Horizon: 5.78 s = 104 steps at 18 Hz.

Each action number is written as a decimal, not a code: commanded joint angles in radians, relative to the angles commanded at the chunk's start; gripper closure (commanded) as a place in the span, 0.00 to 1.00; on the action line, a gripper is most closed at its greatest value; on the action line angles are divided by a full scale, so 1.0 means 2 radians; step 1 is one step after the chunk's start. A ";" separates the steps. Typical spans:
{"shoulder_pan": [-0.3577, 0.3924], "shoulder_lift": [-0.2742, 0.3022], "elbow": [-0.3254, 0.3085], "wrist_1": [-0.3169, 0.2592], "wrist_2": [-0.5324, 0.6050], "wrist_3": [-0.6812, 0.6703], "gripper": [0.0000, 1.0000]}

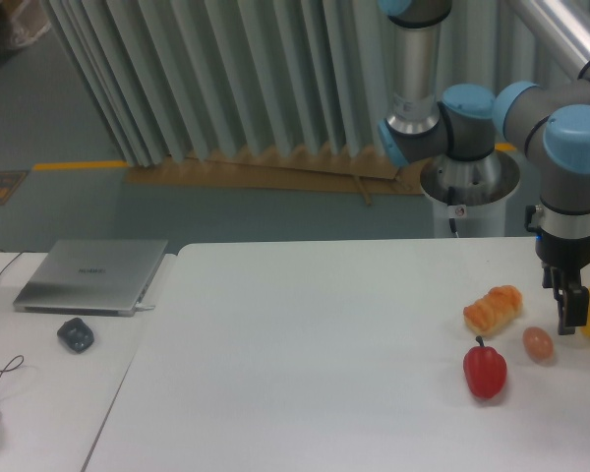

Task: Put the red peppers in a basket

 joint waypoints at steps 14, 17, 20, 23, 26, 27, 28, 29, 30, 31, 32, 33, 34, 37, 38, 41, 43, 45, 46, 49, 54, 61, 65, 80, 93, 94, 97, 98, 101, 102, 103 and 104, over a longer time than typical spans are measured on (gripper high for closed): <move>-0.011 -0.013 0.003 0.041 -0.005 -0.208 0.00; -0.016 -0.017 0.002 0.061 -0.005 -0.256 0.00; -0.018 -0.024 -0.001 0.081 -0.005 -0.293 0.00; -0.022 -0.031 -0.001 0.103 -0.005 -0.340 0.00; -0.025 -0.039 0.000 0.126 -0.005 -0.381 0.00; -0.025 -0.041 0.002 0.128 -0.005 -0.390 0.00; -0.025 -0.041 0.002 0.129 -0.005 -0.387 0.00; -0.025 -0.041 0.002 0.129 -0.004 -0.365 0.00; -0.026 -0.040 0.000 0.127 -0.002 -0.300 0.00; -0.026 -0.041 0.001 0.125 -0.001 -0.210 0.00; -0.026 -0.042 -0.001 0.124 0.002 -0.130 0.00; -0.027 -0.044 -0.002 0.123 0.005 -0.079 0.00; -0.028 -0.048 -0.003 0.122 0.005 -0.065 0.00; -0.041 -0.056 0.000 0.122 0.031 -0.050 0.00; -0.045 -0.059 0.005 0.122 0.045 -0.034 0.00; -0.058 -0.070 0.013 0.121 0.060 0.037 0.00; -0.074 -0.076 0.018 0.121 0.078 0.041 0.00; -0.092 -0.080 0.026 0.120 0.106 0.050 0.00; -0.101 -0.082 0.028 0.118 0.111 0.067 0.00; -0.108 -0.078 0.023 0.100 0.113 0.127 0.00; -0.098 -0.054 -0.011 0.107 0.056 0.144 0.00; -0.071 -0.028 -0.035 0.120 0.055 0.136 0.00; -0.071 -0.043 -0.037 0.120 0.058 0.171 0.00; -0.126 -0.084 -0.020 0.119 0.104 0.252 0.00; -0.114 -0.087 -0.024 0.117 0.127 0.346 0.00; -0.114 -0.087 -0.025 0.116 0.127 0.347 0.00; -0.120 -0.086 -0.035 0.117 0.130 0.344 0.00; -0.120 -0.084 -0.038 0.117 0.129 0.341 0.00; -0.131 -0.085 -0.039 0.117 0.130 0.328 0.00; -0.134 -0.086 -0.042 0.117 0.131 0.316 0.00; -0.136 -0.085 -0.045 0.117 0.131 0.312 0.00; -0.137 -0.084 -0.045 0.117 0.131 0.311 0.00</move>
